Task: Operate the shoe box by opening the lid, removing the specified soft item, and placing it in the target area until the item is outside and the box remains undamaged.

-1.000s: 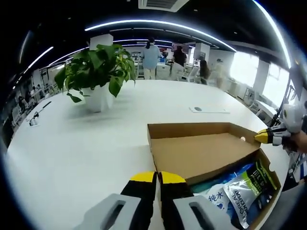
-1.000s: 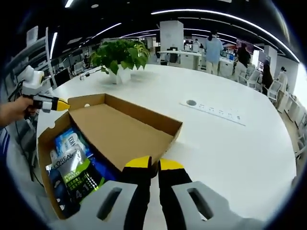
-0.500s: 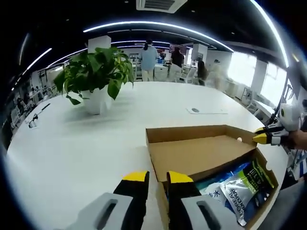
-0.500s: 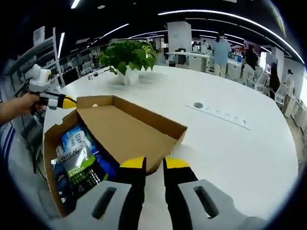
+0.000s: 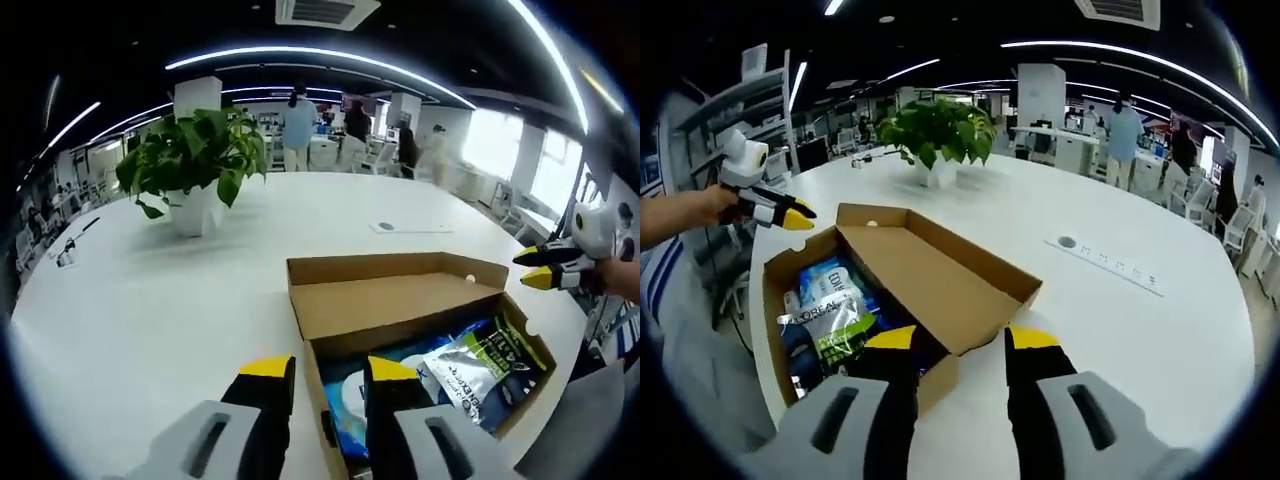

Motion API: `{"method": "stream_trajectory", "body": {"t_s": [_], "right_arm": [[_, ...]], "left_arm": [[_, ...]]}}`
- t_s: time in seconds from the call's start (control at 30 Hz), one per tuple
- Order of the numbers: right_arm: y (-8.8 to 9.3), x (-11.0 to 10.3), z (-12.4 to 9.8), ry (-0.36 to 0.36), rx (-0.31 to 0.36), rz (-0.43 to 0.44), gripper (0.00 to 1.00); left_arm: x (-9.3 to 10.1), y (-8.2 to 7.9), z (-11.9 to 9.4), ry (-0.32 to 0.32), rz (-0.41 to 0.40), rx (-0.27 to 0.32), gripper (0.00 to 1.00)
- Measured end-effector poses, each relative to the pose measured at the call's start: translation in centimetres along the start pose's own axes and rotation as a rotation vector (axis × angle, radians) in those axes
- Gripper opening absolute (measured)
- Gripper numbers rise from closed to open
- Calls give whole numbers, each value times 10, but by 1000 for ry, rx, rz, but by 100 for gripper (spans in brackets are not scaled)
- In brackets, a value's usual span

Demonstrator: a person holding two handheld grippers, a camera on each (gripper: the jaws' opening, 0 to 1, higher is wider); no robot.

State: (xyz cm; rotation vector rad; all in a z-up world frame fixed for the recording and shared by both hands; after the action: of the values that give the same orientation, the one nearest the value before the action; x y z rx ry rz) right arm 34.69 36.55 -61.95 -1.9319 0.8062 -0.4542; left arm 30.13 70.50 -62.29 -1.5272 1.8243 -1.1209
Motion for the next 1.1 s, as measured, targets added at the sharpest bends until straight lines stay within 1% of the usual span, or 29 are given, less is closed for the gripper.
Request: {"method": "stream_trajectory", "body": {"t_s": [0.07,0.2,0.3,0.43,0.53,0.67,0.77,0.97,1.1], "right_arm": [[0,-4,-4,-8,-1,-4,36],[3,-12,-14,-26,-3,-16,40],[6,-17,-21,-39,-1,-15,42],[10,-24,-27,-53,-8,-18,45],[12,-29,-31,-60,-6,-9,46],[16,-35,-35,-65,-8,-2,47],[19,-41,-38,-74,-10,12,48],[30,-47,-41,-81,-28,3,49],[36,-52,-43,-86,-41,7,49]], "left_arm": [[4,2,-3,10,4,-3,28],[15,6,-6,55,-2,-19,30],[26,10,-6,104,2,-35,31],[38,18,-4,150,17,-71,31],[47,23,-3,188,3,-95,31],[56,29,-1,221,-6,-122,31],[64,34,2,263,-31,-150,31],[73,41,7,285,-33,-191,31],[80,47,12,311,-38,-220,31]]}}
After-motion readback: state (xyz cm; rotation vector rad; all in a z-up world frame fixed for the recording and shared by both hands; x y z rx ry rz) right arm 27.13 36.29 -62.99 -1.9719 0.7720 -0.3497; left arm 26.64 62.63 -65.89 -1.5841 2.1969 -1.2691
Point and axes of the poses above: the point that each gripper's makers call its tool centre point, and the gripper's own axes: z roughly forward along the fingers, x roughly to its right, y roughly out of its underside, the point moved 7 cm from there along -z, roughly backward along the fingers, and after that the axes turned 4 degrees about x, right-handed, at the moved point
